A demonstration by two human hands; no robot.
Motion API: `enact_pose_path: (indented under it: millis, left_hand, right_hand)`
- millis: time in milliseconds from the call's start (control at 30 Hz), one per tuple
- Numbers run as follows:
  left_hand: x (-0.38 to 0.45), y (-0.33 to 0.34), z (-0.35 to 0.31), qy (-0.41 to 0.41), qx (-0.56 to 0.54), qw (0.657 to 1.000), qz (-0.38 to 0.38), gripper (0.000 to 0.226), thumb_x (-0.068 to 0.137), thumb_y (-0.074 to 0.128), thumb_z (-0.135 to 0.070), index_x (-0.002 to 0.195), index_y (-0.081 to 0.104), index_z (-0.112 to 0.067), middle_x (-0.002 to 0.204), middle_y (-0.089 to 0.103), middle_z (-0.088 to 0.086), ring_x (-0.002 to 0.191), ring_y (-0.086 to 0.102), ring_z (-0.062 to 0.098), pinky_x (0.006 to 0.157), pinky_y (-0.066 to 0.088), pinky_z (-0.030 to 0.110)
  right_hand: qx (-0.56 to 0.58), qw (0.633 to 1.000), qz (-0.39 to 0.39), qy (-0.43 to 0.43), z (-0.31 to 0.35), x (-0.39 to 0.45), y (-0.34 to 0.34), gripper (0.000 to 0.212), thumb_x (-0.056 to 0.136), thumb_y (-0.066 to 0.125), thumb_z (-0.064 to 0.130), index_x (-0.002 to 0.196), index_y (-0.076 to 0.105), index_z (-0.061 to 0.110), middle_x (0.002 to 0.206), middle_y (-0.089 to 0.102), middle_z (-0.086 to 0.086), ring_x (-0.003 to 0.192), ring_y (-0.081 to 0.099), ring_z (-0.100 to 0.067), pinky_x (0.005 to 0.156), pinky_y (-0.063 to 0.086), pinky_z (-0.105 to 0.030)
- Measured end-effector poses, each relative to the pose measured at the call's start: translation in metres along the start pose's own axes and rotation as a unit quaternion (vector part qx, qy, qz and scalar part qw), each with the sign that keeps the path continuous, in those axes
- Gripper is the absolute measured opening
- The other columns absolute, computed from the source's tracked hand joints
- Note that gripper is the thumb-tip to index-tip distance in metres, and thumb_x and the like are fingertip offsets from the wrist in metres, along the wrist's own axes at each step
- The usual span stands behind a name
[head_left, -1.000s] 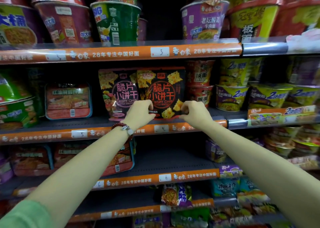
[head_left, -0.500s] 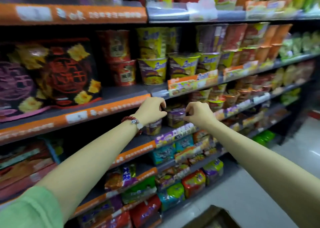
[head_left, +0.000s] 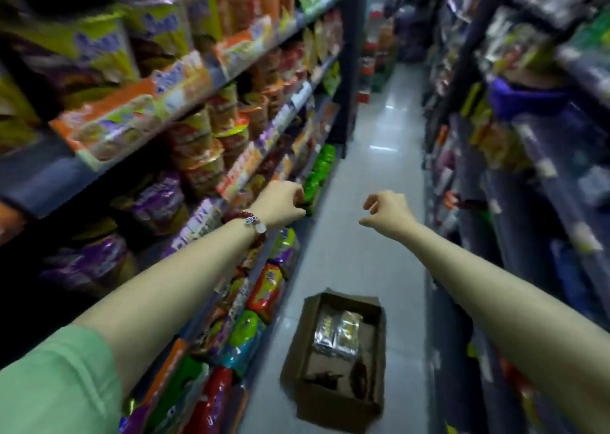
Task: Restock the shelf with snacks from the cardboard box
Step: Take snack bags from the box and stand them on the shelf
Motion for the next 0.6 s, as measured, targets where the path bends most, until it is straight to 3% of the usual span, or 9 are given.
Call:
enact_pose_path:
  millis: [67, 167, 300, 467, 600]
  left_hand:
    - [-0.014, -0.007, -0.044, 0.038, -0.018, 0.999, 0.029, 0.019, 0.08, 0.065, -0.015, 0.096, 0.067, -0.005, 0.093, 0.07, 0.01, 0.09, 0.063, 0.024, 0.077, 0.048, 0.031]
    - [-0.018, 0.023, -0.065, 0.045, -0.03, 0.997, 0.049, 0.02, 0.081, 0.064, -0.017, 0.098, 0.067, -0.007, 0.097, 0.071, 0.012, 0.097, 0.065, 0.027, 0.081, 0.05, 0.031]
    - [-0.022, 0.087, -0.068, 0.047, -0.019, 0.994, 0.101, 0.023, 0.082, 0.065, -0.021, 0.101, 0.067, -0.008, 0.1, 0.07, 0.012, 0.097, 0.064, 0.026, 0.082, 0.052, 0.034]
    - [-0.022, 0.179, -0.058, 0.046, -0.006, 0.988, 0.148, 0.025, 0.083, 0.065, -0.02, 0.104, 0.066, -0.008, 0.104, 0.069, 0.013, 0.099, 0.063, 0.026, 0.084, 0.053, 0.037]
    - [-0.023, 0.262, -0.035, 0.039, -0.008, 0.98, 0.196, 0.028, 0.086, 0.065, -0.021, 0.11, 0.063, -0.006, 0.109, 0.067, 0.013, 0.102, 0.063, 0.025, 0.088, 0.053, 0.037]
  right_hand:
    - [-0.003, 0.999, 0.0, 0.044, -0.031, -0.009, 0.004, 0.029, 0.079, 0.074, 0.022, 0.103, 0.067, 0.007, 0.107, 0.065, -0.013, 0.102, 0.059, -0.028, 0.081, 0.048, -0.032]
    - [-0.007, 0.996, 0.002, 0.091, -0.076, -0.024, 0.017, 0.03, 0.079, 0.074, 0.023, 0.104, 0.066, 0.008, 0.107, 0.065, -0.012, 0.1, 0.06, -0.027, 0.081, 0.05, -0.032]
    - [-0.018, 0.993, 0.023, 0.115, -0.127, -0.038, 0.05, 0.033, 0.079, 0.075, 0.028, 0.106, 0.066, 0.01, 0.101, 0.068, -0.012, 0.091, 0.063, -0.025, 0.077, 0.053, -0.033]
    - [-0.004, 0.988, 0.047, 0.149, -0.184, -0.051, 0.112, 0.035, 0.08, 0.073, 0.031, 0.107, 0.064, 0.012, 0.098, 0.068, -0.009, 0.09, 0.065, -0.023, 0.081, 0.056, -0.042]
    - [0.023, 0.982, 0.056, 0.18, -0.228, -0.059, 0.178, 0.033, 0.083, 0.07, 0.029, 0.11, 0.063, 0.01, 0.099, 0.068, -0.01, 0.088, 0.062, -0.02, 0.077, 0.051, -0.031]
Point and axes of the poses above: each hand's wrist, its own x-axis towards the middle knuckle, its own y-axis out of the palm, z = x × y, the point moved 2 cm from there along x, towards the middle knuckle
